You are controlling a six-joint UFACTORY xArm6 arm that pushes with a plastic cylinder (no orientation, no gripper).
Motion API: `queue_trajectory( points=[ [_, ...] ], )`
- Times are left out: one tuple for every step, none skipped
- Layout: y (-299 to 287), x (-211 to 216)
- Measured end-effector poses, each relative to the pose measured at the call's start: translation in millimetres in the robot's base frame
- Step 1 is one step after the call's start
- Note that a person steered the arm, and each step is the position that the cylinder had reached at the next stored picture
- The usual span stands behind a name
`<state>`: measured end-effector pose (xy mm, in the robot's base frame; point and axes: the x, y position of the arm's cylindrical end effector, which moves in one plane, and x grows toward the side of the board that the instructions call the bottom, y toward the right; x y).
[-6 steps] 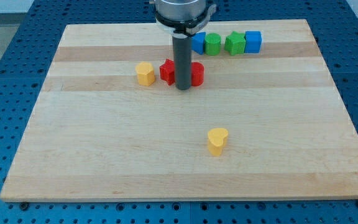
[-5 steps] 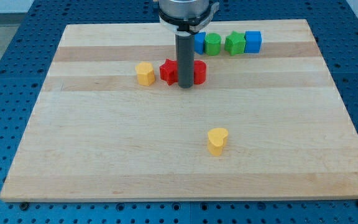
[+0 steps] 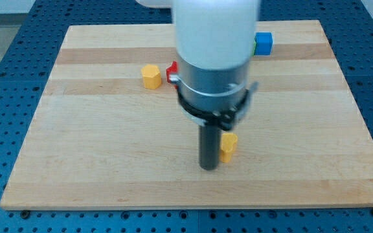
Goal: Move the yellow heart right to the red circle
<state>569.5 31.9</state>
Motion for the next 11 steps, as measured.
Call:
queue_trajectory(
  points=[
    [35.8, 8.5],
    [39.8, -3.2],
    [17.0, -5.2],
    [-4.9, -5.5],
    [-11.6, -15.3],
    [-7.4, -31.1],
    [4.9, -45.8],
    [32.1, -47.4],
    [53.1, -49.8],
    [55.0, -74.4],
    [23.9, -91.0]
  ],
)
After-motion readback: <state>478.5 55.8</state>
